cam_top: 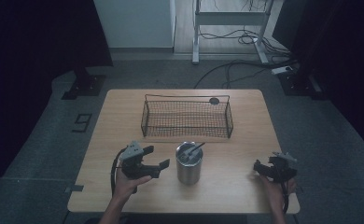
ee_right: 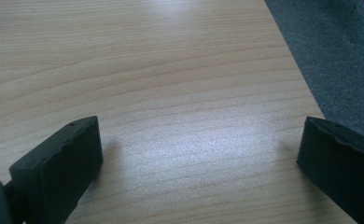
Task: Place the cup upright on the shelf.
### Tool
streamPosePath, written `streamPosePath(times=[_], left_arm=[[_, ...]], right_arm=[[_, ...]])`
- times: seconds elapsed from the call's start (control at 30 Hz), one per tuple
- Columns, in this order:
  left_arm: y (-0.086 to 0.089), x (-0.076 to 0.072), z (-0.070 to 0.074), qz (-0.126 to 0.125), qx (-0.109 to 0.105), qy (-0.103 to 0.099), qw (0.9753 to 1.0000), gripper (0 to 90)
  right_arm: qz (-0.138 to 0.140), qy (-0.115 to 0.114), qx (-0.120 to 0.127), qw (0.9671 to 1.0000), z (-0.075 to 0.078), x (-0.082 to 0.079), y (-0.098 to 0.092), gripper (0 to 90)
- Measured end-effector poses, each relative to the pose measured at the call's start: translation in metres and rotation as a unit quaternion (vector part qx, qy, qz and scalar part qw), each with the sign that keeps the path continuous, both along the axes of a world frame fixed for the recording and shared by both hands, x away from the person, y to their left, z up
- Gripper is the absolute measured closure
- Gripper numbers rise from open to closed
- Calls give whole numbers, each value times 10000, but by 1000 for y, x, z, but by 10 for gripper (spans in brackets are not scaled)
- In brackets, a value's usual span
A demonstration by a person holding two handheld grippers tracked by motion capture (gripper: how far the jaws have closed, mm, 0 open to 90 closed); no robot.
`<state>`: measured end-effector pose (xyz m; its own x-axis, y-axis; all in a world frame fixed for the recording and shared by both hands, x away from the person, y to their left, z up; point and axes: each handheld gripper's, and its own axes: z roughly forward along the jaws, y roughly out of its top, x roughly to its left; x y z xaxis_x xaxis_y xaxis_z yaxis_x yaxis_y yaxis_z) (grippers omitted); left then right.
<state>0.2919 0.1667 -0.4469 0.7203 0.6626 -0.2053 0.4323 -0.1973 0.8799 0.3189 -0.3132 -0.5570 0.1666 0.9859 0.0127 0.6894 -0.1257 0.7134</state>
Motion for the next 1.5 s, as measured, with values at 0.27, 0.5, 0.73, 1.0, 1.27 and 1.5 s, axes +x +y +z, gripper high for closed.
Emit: streamPosePath(times=[0.27, 0.5, 0.73, 1.0, 1.27, 1.5], left_arm=[[-10, -6, 3, -98, 32, -127, 9999, 87], [-22, -11, 1, -353, 167, -146, 9991, 12], [-36, -13, -3, -496, 330, -190, 9980, 0], [-60, -8, -11, -430, 580, -134, 9973, 0], [-78, -2, -17, -295, 676, -155, 9972, 0], [-89, 3, -19, -221, 647, -225, 9974, 0]], right_arm=[[-38, -5, -4, 10000, 0, -1, 0, 0], [-48, -5, -6, 10000, 0, -1, 0, 1], [-50, -7, -7, 10000, 0, -1, -1, 1], [-50, -6, -7, 10000, 0, -1, -1, 1], [-51, -5, -6, 10000, 0, 0, -1, 0], [-55, -3, -7, 10000, 0, 0, -1, 0]])
